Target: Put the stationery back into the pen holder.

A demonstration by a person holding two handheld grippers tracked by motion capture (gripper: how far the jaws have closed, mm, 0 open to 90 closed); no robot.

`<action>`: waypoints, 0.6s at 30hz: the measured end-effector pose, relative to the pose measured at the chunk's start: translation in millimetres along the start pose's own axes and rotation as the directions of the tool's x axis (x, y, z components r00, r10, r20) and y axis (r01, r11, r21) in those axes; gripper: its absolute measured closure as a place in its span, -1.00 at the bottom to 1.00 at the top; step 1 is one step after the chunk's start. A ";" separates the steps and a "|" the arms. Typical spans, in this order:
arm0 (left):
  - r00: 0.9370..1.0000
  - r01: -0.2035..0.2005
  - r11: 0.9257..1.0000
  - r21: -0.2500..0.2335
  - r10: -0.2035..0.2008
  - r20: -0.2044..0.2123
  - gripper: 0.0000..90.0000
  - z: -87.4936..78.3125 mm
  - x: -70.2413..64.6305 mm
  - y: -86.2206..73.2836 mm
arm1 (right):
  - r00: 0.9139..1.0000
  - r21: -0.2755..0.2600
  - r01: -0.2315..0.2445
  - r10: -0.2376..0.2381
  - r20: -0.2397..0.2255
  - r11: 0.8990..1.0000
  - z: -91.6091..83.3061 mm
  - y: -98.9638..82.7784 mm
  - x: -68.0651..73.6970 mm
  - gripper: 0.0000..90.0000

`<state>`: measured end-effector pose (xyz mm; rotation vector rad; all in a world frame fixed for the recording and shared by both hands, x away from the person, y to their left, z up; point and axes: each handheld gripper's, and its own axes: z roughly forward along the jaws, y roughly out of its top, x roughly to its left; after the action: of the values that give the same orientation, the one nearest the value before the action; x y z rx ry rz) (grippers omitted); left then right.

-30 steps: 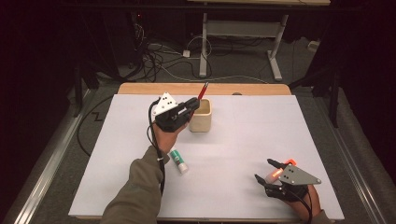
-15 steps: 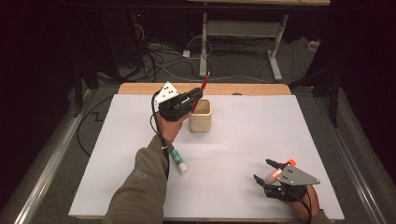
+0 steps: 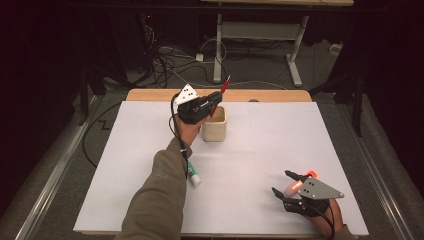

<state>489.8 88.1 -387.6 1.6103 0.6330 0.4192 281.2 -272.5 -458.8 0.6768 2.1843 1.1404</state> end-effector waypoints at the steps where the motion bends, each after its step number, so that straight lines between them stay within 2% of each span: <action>1: 1.000 0.002 1.000 0.002 -0.002 -0.007 0.72 1.8 0.1 -1.8 | 1.000 0.001 0.001 -0.001 -0.001 1.000 0.2 -0.1 0.2 -0.29; 9: 1.000 0.019 0.999 0.026 -0.018 -0.023 0.72 6.1 0.8 -12.3 | 1.000 0.008 0.004 -0.004 -0.001 1.000 0.6 -0.5 0.6 -0.29; 14: 0.999 -0.021 0.995 0.093 0.023 -0.026 0.72 8.7 -4.6 -16.8 | 1.000 0.007 0.009 -0.009 -0.003 1.000 0.4 -0.2 1.2 -0.29; 18: 0.999 -0.016 0.995 0.098 0.020 -0.041 0.72 4.6 -4.7 -20.4 | 1.000 0.005 0.014 -0.014 -0.003 1.000 -0.2 0.3 2.1 -0.29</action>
<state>485.7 82.6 -408.0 1.7055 0.6797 0.4421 279.6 -271.1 -459.0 0.6611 2.1916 1.1296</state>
